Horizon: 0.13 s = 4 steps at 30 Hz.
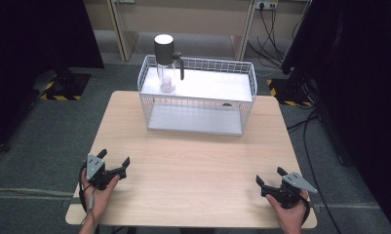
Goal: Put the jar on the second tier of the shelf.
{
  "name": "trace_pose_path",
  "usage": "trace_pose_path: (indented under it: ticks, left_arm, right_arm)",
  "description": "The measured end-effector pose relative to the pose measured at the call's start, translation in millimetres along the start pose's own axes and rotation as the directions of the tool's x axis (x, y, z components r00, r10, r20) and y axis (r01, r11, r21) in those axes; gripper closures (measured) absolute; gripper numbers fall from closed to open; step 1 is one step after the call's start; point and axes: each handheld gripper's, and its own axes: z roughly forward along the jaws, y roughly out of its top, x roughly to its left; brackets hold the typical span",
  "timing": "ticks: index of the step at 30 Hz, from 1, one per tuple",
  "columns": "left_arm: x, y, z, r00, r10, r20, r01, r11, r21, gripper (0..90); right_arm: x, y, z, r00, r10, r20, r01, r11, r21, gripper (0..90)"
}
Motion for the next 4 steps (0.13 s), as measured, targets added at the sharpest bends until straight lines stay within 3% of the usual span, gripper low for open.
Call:
trace_pose_path:
  ticks: [4]
  left_arm:
    - [0.5,0.0,0.0,1.0000,-0.007,-0.002,0.007,1.0000,-0.001,3.1]
  right_arm:
    - [-0.1,0.0,0.1,1.0000,0.001,-0.001,-0.001,1.000,0.002,5.1]
